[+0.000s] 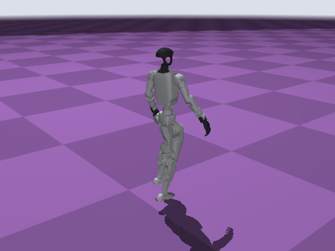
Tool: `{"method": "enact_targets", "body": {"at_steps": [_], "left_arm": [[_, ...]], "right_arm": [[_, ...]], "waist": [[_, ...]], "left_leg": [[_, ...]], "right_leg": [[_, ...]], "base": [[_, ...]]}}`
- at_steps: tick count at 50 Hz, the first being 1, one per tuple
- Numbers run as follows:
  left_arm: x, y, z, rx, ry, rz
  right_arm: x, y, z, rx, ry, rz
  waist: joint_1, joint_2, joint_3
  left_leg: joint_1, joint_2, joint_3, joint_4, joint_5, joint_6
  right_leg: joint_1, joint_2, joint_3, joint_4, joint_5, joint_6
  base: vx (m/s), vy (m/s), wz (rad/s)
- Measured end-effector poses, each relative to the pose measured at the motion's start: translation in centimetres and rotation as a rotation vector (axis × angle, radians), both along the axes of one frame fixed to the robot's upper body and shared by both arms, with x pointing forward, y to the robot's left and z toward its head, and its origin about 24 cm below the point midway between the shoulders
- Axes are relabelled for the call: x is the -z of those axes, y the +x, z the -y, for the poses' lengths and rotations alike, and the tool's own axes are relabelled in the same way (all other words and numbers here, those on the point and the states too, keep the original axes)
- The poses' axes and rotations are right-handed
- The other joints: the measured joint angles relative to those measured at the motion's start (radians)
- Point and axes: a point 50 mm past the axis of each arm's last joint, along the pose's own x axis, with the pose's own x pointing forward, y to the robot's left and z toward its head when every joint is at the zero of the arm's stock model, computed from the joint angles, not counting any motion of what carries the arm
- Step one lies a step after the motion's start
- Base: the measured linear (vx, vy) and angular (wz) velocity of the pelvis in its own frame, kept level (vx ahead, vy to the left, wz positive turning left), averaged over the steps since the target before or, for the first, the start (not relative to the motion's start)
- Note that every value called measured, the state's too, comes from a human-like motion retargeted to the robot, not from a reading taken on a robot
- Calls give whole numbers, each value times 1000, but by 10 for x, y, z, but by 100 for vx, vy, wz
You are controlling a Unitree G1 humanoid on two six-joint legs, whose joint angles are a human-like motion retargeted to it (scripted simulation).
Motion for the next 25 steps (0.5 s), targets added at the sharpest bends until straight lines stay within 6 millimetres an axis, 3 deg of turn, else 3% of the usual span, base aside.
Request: {"method": "enact_targets", "body": {"at_steps": [6, 11, 19, 25], "left_arm": [[8, -34, -8, -59, 29, -113], [13, -64, -10, -176, 23, -211], [20, -97, -3, -393, -1, -323], [20, -93, -1, -405, -8, -324]], "right_arm": [[-11, 54, -22, -146, 17, 120], [-20, 85, -46, -260, 79, 199], [-31, 106, -60, -326, 124, 275], [-36, 113, -54, -339, 51, 269]], "waist": [[80, 61, 25], [94, 98, 20], [96, 125, 15], [111, 79, 26]], "left_leg": [[26, 89, 33, -220, 128, -23], [30, 154, 101, -340, 264, -39], [13, 197, 138, -439, 394, -75], [-27, 154, 176, -400, 303, -63]], "right_leg": [[160, 59, 65, 26, -40, 9], [254, 86, 104, 41, -43, 25], [316, 93, 158, 56, -40, 39], [300, 32, 179, 40, -27, 55]], "base": [[41, 0, -79], [42, 5, -43], [42, 12, -31], [45, 18, -20]]}}
